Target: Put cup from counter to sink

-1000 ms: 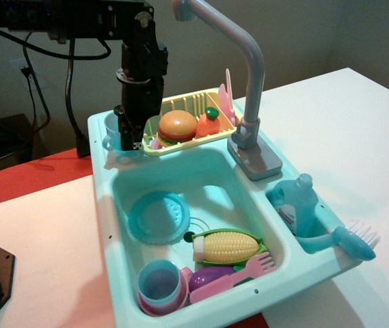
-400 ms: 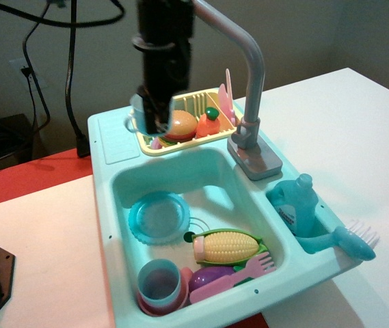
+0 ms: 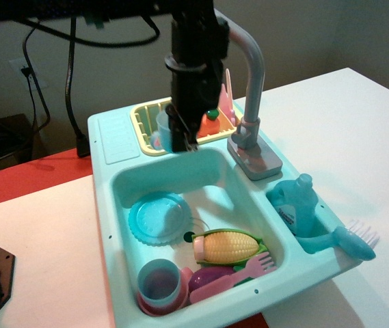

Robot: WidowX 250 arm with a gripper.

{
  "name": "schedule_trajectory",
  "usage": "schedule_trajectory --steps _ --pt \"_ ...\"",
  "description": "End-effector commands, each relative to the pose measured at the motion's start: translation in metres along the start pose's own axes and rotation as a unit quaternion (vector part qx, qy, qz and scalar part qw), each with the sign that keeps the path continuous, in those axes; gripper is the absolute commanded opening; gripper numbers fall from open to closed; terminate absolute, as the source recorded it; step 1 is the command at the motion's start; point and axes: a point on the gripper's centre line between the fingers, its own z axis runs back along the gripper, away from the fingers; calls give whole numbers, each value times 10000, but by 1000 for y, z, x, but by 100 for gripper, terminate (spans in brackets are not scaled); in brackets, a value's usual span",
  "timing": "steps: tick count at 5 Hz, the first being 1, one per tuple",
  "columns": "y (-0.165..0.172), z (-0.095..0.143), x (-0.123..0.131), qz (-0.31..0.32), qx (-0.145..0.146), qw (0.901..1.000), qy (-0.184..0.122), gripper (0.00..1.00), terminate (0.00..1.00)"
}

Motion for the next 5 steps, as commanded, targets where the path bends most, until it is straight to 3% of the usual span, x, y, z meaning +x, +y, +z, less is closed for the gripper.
schedule_trajectory --steps 1,3,4,5 --pt "-12 -21 8 167 133 9997 -110 0 0" --pt "-13 -59 7 196 281 9994 -72 0 0" --pt "-12 -66 4 200 310 9993 -26 0 0" --pt "-11 -64 1 81 286 9995 67 100 0"
